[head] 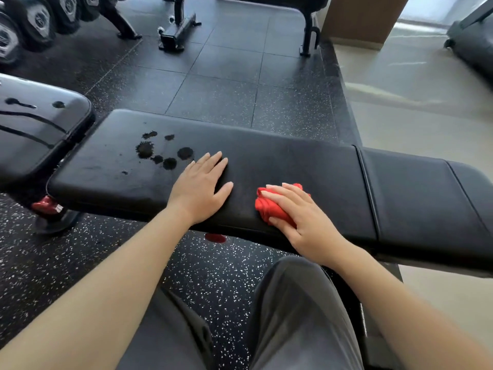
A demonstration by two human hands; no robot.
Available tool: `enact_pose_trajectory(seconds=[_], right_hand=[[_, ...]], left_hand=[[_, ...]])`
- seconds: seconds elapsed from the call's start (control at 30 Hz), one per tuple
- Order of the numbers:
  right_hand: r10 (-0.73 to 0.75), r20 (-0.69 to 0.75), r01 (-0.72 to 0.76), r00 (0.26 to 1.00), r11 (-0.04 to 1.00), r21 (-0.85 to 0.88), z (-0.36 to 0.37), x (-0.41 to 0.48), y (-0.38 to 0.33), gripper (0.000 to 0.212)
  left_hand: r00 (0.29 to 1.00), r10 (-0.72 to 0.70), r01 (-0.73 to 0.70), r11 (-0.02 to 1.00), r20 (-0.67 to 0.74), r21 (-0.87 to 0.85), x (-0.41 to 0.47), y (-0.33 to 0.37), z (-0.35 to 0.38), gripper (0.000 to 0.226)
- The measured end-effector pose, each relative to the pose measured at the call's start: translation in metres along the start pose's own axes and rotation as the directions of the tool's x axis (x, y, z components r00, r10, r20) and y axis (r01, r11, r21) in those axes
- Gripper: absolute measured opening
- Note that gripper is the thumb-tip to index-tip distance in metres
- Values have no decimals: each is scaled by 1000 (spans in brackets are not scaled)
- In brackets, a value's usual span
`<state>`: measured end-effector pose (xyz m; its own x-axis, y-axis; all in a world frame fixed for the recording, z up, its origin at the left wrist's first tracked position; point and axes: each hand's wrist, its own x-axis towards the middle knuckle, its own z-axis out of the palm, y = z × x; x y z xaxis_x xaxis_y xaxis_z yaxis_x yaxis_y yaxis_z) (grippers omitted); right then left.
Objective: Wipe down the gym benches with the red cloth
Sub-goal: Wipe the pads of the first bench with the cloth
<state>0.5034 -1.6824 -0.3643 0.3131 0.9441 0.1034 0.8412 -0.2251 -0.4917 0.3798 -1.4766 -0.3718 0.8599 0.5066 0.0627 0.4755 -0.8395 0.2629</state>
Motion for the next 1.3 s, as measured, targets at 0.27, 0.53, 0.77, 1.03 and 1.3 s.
enact_pose_trajectory(seconds=[0.27, 0.53, 0.77, 1.03, 1.3], right_hand=[[-65, -74, 56, 995, 993, -108, 28, -11, -27, 50], [-77, -63, 71, 995, 993, -91, 27, 17, -32, 52], [82, -141, -89, 987, 995, -42, -13, 26, 37, 48], [100, -111, -104, 989, 994, -35, -11, 81, 42, 47], [-64, -89, 63, 994, 998, -11, 13, 25, -12, 52]], left_hand=[[999, 30, -30, 999, -27, 26, -12, -2, 6, 56], [998, 35, -39, 995, -51, -91, -10, -7, 3, 54], [999, -15, 14, 1000, -42, -22, -13, 2, 5, 47], [999, -41, 42, 999, -31, 5, -11, 5, 3, 55], [999, 23, -29, 990, -48, -139, -5, -13, -6, 49]])
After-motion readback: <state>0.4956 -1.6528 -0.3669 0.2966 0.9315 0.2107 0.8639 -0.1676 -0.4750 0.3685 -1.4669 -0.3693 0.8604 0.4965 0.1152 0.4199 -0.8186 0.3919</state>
